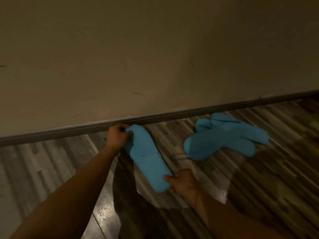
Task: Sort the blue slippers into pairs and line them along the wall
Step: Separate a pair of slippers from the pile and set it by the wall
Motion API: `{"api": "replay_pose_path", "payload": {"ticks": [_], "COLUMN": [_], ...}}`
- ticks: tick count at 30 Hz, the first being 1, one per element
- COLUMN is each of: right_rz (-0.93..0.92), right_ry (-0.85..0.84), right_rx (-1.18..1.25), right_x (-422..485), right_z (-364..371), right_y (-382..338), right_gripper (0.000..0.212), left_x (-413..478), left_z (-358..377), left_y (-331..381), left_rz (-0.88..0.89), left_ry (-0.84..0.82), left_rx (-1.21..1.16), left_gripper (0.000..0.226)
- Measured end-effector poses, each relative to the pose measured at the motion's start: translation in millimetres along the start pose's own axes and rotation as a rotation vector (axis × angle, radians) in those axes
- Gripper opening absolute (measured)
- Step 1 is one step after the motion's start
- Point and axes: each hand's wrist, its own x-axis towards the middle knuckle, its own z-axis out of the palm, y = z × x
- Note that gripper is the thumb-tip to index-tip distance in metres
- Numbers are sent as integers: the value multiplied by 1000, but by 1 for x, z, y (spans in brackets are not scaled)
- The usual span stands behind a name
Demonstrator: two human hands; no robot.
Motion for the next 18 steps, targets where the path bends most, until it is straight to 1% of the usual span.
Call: {"api": "replay_pose_path", "payload": {"ticks": [2, 4, 7, 9, 12, 15, 18], "right_rz": [15, 10, 8, -12, -60, -79, -140], "right_ry": [25, 61, 79, 66, 46, 22, -37], "right_rx": [46, 40, -2, -73, -252, -418, -548], "right_x": [-3, -4, 0, 3, 9, 11, 5], "right_z": [7, 12, 15, 16, 19, 20, 11], "right_y": [2, 2, 4, 4, 5, 0, -9], "right_gripper": [23, 23, 27, 36, 45, 42, 48], "left_x": [1, 2, 0, -3, -5, -6, -9], "left_z": [-1, -2, 1, 5, 12, 16, 20], "left_y": [-4, -8, -12, -11, -13, -17, -18], "left_rz": [-22, -16, 59, 96, 153, 180, 175], "left_ry": [-82, -109, -27, 32, 54, 53, 62], "left_rx": [-54, -39, 101, 157, 212, 244, 244], "left_gripper": [33, 41, 48, 43, 33, 31, 30]}}
